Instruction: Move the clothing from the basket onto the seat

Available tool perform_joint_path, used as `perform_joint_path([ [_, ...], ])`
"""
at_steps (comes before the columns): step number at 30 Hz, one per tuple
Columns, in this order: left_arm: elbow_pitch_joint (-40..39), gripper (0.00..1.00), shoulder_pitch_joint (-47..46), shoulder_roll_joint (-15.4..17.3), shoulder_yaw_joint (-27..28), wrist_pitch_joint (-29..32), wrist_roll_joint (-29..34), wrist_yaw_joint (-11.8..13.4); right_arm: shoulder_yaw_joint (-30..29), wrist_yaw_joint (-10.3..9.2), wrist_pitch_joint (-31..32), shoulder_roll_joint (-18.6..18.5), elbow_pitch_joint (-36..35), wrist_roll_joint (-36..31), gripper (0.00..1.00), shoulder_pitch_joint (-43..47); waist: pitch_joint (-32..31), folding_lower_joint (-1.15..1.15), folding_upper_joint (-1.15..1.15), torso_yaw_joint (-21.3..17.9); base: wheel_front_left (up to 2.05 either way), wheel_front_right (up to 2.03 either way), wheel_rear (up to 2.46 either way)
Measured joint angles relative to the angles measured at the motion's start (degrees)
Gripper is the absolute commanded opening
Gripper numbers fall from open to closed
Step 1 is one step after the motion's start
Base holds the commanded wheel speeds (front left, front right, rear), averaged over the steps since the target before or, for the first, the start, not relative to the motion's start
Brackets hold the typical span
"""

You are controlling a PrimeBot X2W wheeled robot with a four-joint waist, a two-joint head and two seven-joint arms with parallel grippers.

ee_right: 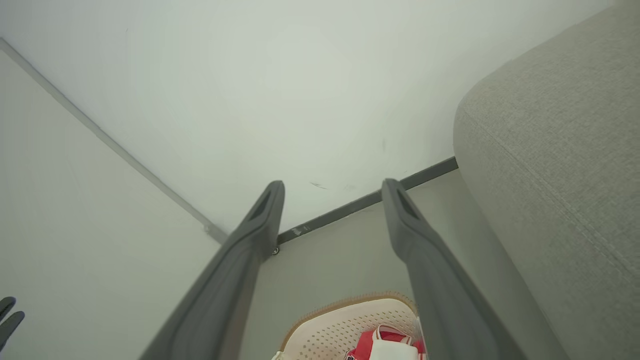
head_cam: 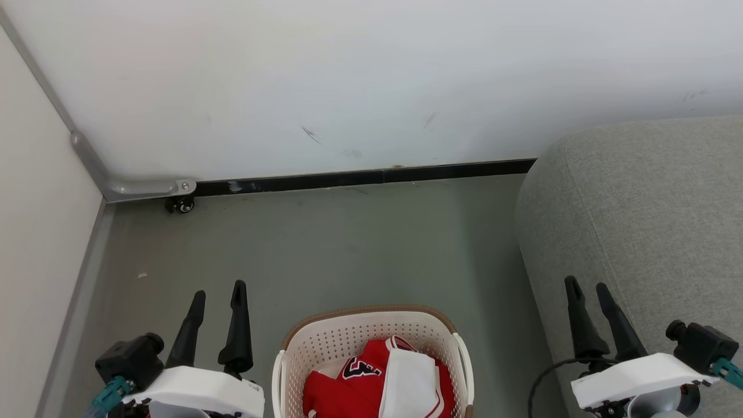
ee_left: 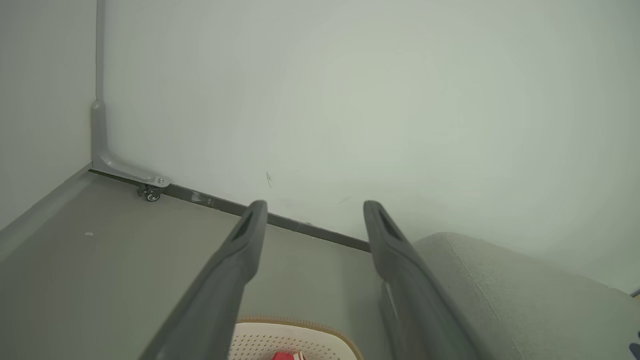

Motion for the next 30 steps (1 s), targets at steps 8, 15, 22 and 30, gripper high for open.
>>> perform_joint_path([
  [8, 2.3, 1.00, 0.2, 0.1, -1.3, -1.7, 7.4, 1.9, -1.1, 0.01, 0.0, 0.4, 0.8, -8.5, 1.00, 0.0, 0.1, 0.00, 0.00, 0.0, 0.00, 0.00, 0.00],
  [15, 4.6, 1.00, 1.3, 0.2, -2.2, -3.1, 13.1, 3.3, -1.3, 0.01, 0.0, 1.6, 1.6, -15.3, 1.00, 0.0, 0.0, 0.00, 0.00, 0.1, 0.00, 0.00, 0.00],
  [22, 6.7, 1.00, 1.3, 0.2, -3.2, -4.4, 18.5, 4.7, -1.4, 0.01, 0.0, 1.8, 2.1, -21.9, 1.00, 0.0, -0.3, -0.01, 0.00, 0.1, 0.00, 0.00, 0.00],
  [30, 7.5, 1.00, 1.2, 0.3, -3.7, -5.3, 21.7, 5.4, -1.9, 0.01, 1.3, 2.1, 3.4, -25.6, 1.00, 0.0, -0.8, -0.01, 0.00, 0.2, 0.00, 0.00, 0.00],
])
